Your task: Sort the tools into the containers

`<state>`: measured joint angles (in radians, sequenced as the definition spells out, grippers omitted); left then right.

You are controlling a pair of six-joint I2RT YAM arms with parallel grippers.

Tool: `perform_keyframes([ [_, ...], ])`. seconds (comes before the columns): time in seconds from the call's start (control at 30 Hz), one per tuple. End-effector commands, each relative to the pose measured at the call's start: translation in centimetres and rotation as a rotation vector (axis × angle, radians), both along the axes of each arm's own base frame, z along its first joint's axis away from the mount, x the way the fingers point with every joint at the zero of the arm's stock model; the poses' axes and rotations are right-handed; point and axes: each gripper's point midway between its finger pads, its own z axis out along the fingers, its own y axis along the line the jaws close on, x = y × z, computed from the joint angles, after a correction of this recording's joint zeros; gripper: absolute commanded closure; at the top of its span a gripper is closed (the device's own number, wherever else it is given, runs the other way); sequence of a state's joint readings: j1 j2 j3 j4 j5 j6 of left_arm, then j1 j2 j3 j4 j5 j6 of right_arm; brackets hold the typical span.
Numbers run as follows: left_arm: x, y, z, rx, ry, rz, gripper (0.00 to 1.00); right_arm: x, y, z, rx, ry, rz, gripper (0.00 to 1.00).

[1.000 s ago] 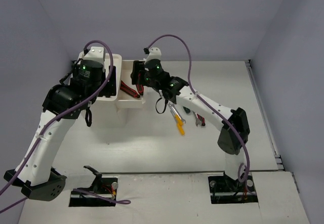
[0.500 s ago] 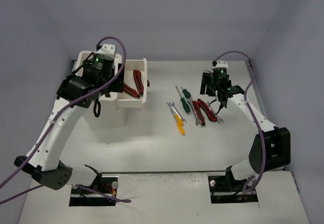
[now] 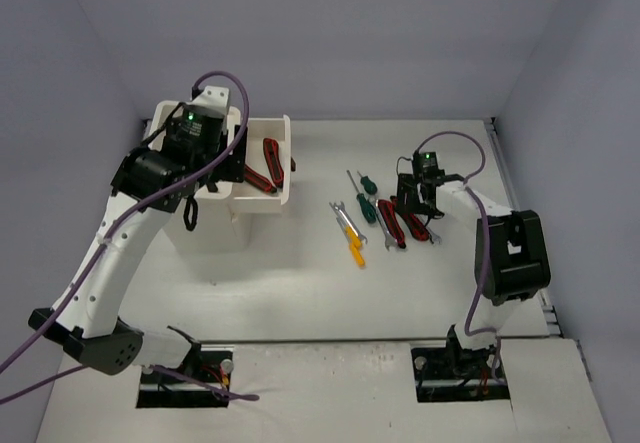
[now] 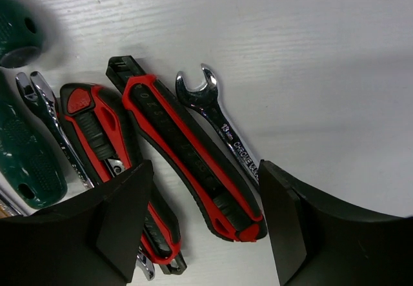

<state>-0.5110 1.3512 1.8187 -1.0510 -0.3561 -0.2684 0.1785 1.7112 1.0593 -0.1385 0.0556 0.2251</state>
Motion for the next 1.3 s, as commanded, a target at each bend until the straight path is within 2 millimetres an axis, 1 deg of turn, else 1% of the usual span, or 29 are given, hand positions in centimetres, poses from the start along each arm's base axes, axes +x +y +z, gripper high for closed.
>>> perform_keyframes([
  [0.0, -0.1, 0.6, 1.7, -0.019, -0.069, 0.015, 0.2, 0.0, 0.7, -0.7, 0.012, 0.005, 0.035, 0.4],
  [0.27, 0.0, 0.7, 1.4, -0.007, -0.061, 0.015, 0.2, -0.9, 1.8, -2.4, 0.013, 0.047, 0.069, 0.42],
  [0.33, 0.0, 0.6, 1.3, -0.01, -0.059, 0.012, 0.2, -1.0, 2.4, -2.5, 0.016, 0.049, 0.077, 0.44],
  [0.4, 0.1, 0.6, 1.3, -0.008, -0.058, 0.015, 0.2, -1.0, 2.9, -2.1, 0.006, 0.038, 0.079, 0.46],
  [0.47, 0.0, 0.6, 1.3, -0.008, -0.058, 0.015, 0.2, -1.1, 3.7, -1.7, -0.004, 0.023, 0.092, 0.52],
  [0.53, 0.1, 0.7, 1.3, -0.006, -0.059, 0.015, 0.2, -1.1, 4.0, -1.6, -0.001, 0.019, 0.093, 0.54],
  [0.6, 0.2, 0.6, 1.1, -0.004, -0.054, 0.015, 0.2, -1.0, 4.2, -1.8, -0.003, 0.021, 0.088, 0.56],
  [0.73, 0.2, 0.5, 1.1, -0.003, -0.052, 0.011, 0.2, -0.8, 3.9, -2.6, -0.027, 0.036, 0.075, 0.57],
  [0.8, 0.2, 0.6, 1.2, -0.001, -0.054, 0.015, 0.2, -0.7, 3.8, -2.8, -0.036, 0.041, 0.07, 0.6],
  [0.83, 0.2, 0.6, 1.2, 0.005, -0.054, 0.013, 0.2, -0.6, 3.7, -2.9, -0.038, 0.041, 0.067, 0.62],
  [0.9, 0.2, 0.8, 1.3, 0.01, -0.057, 0.017, 0.2, -0.3, 3.6, -2.6, -0.043, 0.032, 0.063, 0.74],
  [0.97, 0.2, 0.9, 1.3, 0.012, -0.061, 0.021, 0.2, 0.2, 3.6, -1.9, -0.044, 0.013, 0.057, 0.85],
  [1.0, 0.2, 0.9, 1.5, 0.011, -0.064, 0.021, 0.2, 0.4, 3.6, -1.4, -0.043, -0.002, 0.052, 0.95],
  [1.03, 0.2, 0.9, 1.5, 0.011, -0.066, 0.022, 0.2, 0.7, 3.6, -0.8, -0.041, -0.02, 0.043, 1.0],
  [1.1, 0.2, 1.0, 1.7, 0.015, -0.069, 0.021, 0.2, 1.6, 4.0, 2.5, -0.018, -0.107, 0.031, 1.0],
  [1.13, 0.2, 1.1, 1.8, 0.016, -0.073, 0.024, 0.2, 2.1, 4.2, 3.4, -0.012, -0.13, 0.027, 1.0],
  [1.17, 0.2, 1.2, 2.0, 0.016, -0.077, 0.027, 0.2, 2.9, 4.9, 6.5, 0.011, -0.208, 0.028, 1.0],
  [1.2, 0.2, 1.2, 2.0, 0.017, -0.079, 0.029, 0.2, 3.1, 5.7, 8.7, 0.032, -0.263, 0.037, 1.0],
  [1.23, 0.2, 1.3, 2.2, 0.019, -0.083, 0.032, 0.2, 3.4, 6.3, 10.6, 0.043, -0.308, 0.041, 1.0],
  [1.27, 0.2, 1.4, 2.4, 0.02, -0.09, 0.035, 0.2, 3.8, 7.6, 13.4, 0.071, -0.374, 0.058, 1.0],
])
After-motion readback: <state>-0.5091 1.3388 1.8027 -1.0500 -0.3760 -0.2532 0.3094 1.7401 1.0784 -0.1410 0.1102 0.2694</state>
